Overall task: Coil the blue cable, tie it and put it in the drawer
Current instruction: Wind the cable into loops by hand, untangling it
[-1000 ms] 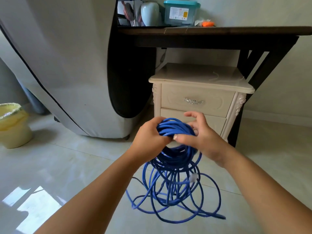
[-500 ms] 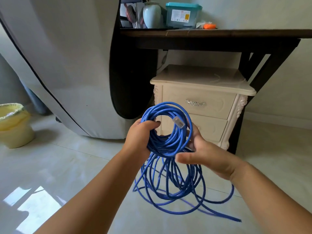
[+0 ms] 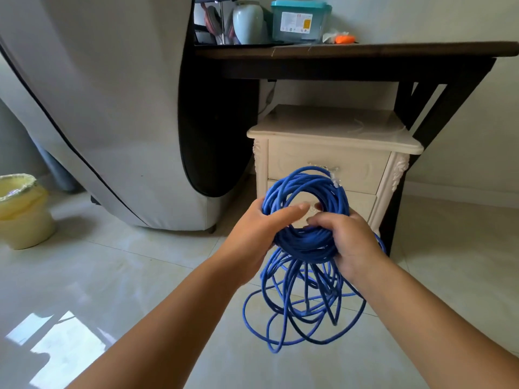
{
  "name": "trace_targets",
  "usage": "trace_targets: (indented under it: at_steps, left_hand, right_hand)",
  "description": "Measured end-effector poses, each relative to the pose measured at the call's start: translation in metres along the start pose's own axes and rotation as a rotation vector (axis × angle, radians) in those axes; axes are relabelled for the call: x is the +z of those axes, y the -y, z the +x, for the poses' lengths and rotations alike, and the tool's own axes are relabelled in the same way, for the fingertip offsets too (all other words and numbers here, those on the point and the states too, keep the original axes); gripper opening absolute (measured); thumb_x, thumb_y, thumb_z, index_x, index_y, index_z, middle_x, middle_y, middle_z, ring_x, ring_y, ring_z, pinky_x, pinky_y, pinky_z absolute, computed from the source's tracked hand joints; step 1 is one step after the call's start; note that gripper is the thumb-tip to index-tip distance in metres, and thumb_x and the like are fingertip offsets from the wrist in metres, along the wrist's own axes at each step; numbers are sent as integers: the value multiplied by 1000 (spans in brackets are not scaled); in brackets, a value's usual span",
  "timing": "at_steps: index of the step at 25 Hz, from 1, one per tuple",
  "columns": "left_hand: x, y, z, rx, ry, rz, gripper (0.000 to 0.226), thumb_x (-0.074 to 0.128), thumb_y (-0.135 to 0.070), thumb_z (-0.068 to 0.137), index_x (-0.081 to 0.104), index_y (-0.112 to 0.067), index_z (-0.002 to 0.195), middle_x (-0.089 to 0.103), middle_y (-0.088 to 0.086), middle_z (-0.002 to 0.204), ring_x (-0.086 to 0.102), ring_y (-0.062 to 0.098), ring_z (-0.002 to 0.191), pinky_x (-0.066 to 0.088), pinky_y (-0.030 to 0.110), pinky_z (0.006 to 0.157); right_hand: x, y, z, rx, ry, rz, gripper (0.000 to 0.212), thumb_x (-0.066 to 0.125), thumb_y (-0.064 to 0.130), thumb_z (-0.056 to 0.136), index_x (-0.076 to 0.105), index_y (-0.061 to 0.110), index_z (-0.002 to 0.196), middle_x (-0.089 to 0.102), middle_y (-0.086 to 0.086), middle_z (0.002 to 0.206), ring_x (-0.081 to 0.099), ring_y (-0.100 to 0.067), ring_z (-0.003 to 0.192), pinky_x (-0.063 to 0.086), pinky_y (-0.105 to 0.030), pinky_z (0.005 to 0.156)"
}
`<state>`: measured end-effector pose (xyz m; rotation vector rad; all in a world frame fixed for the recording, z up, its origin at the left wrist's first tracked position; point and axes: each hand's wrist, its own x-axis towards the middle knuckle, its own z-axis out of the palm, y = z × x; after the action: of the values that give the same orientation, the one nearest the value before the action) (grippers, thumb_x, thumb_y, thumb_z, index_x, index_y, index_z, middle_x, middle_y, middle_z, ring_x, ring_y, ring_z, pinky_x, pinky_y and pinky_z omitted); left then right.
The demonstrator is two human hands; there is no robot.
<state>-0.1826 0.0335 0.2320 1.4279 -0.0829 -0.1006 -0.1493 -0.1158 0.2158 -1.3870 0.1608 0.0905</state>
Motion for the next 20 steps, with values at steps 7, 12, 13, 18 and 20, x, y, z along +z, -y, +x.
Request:
trace_targets:
  at_steps: [7,12,13,18,20]
  left_hand:
    - [11,45,-3,-119,63,679,127,88,-53,63,3,-39,156,29,-6,156,34,11,141,34,35,115]
    - [-3,44,10,-222,-2,677,40,73,-19,83,60,-18,121,69,1,92,66,13,81,56,32,78]
    - [-7,44,11,-243,-35,625,26,67,-12,85,65,-13,111,69,3,85,67,14,75,56,32,75]
    - [-30,43,20,-353,-225,318,14,49,-5,96,61,-12,94,69,3,78,66,15,61,58,33,70]
    - [-43,50,27,-380,-362,329,16,45,-4,97,60,-9,98,64,4,77,59,17,61,54,37,72]
  right_hand:
    - [-14,28,3,3,74,523,37,50,2,90,66,9,58,61,-10,67,66,-27,72,54,-40,79]
    - [-24,38,5,70,103,743,6,54,4,72,57,7,76,64,-17,87,69,-32,73,57,-44,75]
    - [-29,40,9,79,73,773,10,52,3,73,58,7,78,67,-16,86,70,-31,68,58,-41,67]
    - [-44,53,9,72,-21,877,28,49,8,62,62,8,87,69,-14,67,63,-25,67,57,-31,55]
    - [-47,57,7,80,-60,902,26,48,10,62,62,9,83,68,-12,65,60,-23,69,52,-30,59]
